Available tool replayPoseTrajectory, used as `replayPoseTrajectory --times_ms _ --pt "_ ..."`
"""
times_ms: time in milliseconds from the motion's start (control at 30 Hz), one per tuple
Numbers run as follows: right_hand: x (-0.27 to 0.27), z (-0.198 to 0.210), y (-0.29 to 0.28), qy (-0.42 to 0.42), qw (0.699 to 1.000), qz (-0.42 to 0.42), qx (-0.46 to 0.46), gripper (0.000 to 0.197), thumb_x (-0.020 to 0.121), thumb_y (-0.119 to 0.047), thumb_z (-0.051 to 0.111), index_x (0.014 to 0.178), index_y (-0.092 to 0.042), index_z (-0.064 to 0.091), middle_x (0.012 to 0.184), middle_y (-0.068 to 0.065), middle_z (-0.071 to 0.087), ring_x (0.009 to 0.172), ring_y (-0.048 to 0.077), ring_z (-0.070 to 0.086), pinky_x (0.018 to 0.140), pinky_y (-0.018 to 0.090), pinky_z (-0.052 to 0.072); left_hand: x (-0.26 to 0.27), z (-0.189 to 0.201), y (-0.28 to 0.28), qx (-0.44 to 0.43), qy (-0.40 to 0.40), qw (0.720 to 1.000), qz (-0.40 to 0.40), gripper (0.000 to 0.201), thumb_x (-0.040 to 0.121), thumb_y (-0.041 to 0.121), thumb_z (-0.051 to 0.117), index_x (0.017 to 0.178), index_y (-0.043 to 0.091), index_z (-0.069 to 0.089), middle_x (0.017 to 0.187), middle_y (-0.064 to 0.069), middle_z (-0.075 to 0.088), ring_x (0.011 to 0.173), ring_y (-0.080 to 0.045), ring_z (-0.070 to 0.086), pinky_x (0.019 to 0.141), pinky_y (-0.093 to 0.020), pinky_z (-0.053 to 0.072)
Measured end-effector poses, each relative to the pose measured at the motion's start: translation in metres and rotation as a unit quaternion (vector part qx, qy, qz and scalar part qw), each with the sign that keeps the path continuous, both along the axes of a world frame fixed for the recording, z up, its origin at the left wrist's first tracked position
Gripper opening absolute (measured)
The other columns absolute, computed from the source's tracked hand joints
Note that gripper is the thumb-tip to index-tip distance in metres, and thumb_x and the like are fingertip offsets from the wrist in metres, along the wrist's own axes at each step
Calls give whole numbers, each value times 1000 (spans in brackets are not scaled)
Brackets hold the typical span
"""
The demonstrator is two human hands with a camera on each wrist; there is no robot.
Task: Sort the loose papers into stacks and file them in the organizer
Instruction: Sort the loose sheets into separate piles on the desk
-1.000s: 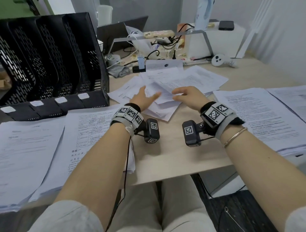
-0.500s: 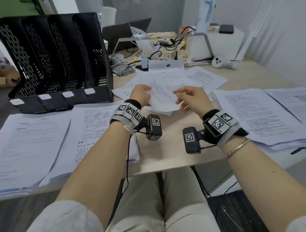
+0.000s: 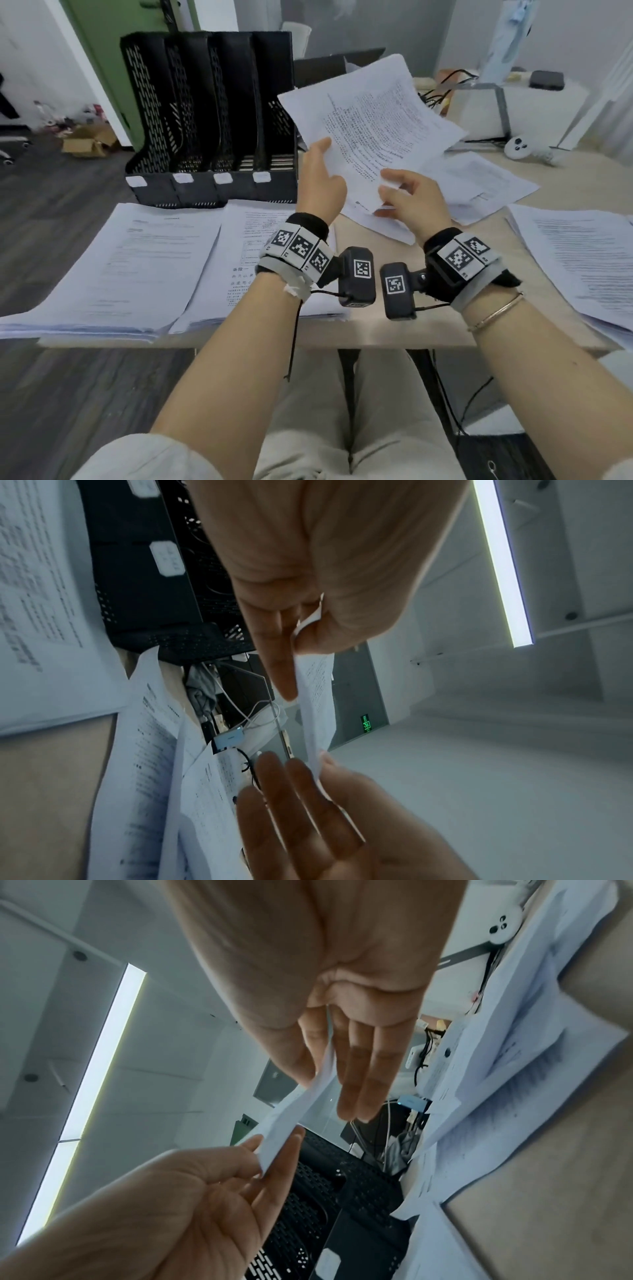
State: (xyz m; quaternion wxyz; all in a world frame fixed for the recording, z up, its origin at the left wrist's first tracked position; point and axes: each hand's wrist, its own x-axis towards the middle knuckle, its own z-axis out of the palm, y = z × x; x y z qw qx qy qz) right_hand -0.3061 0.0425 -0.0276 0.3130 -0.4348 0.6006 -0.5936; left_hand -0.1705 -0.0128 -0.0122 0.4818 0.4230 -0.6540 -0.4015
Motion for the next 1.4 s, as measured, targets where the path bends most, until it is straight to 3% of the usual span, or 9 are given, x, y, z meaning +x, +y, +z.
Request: replayPoseTrajectory --times_ms 67,167,400,533,667,833,1000,1267,1400 --pt "7 -1 -8 30 999 -14 -6 33 88 2 55 117 -11 62 125 7 56 102 21 63 73 28 57 11 -1 4 -4 8 1000 -9 59 83 -8 44 139 11 38 136 -8 43 107 -16 55 99 -36 46" --pt "16 -2 -16 50 998 -32 -5 45 79 10 46 106 -19 67 116 -2 62 107 22 62 78 38 58 29 -3 7 19 26 999 -7 55 87 -2 50 139 12 37 129 -14 47 81 -10 55 81 -34 57" --pt "44 9 -34 35 999 -7 -1 50 78 18 32 99 -12 67 113 5 55 101 27 60 67 35 60 93 -2 -11 110 142 981 75 58 90 10 51 142 20 25 123 -10 56 94 -20 64 74 -34 58" --pt "56 11 -48 70 998 6 1 40 79 13 45 93 -15 70 109 6 64 74 20 57 57 25 49 128 -7 -15 128 162 973 102 48 94 8 47 138 22 33 117 -4 52 83 -13 58 72 -31 59" --pt "69 14 -60 63 998 21 1 36 78 11 48 87 -16 71 101 5 67 74 16 59 60 18 47 153 -14 -16 108 105 982 115 43 88 -2 46 127 17 49 116 -4 57 94 -10 59 78 -28 56" --pt "81 17 -68 70 995 74 -1 38 79 13 49 81 -20 69 94 2 67 67 9 61 58 16 48 172 -14 -10 94 -1 991 92 51 79 -13 37 116 12 62 113 -2 58 75 -5 53 52 -7 44" --pt "93 16 -74 81 993 80 -2 32 83 10 51 84 -17 68 83 -1 65 52 -3 59 49 11 44 181 -18 -5 98 -18 992 81 63 76 -17 32 128 11 55 128 -2 55 115 -15 53 82 -16 51" --pt "87 6 -80 91 993 76 13 33 86 4 47 91 -20 69 87 -6 63 67 9 60 61 21 53 203 -24 -12 118 36 973 195 60 78 -16 29 130 7 51 133 -5 50 121 -18 48 105 -37 42" --pt "79 5 -78 92 991 88 32 31 87 2 47 91 -20 69 91 -5 64 70 11 62 63 22 54 209 -21 -15 110 90 955 260 57 83 -14 30 135 6 44 136 -7 45 124 -15 44 102 -17 36"
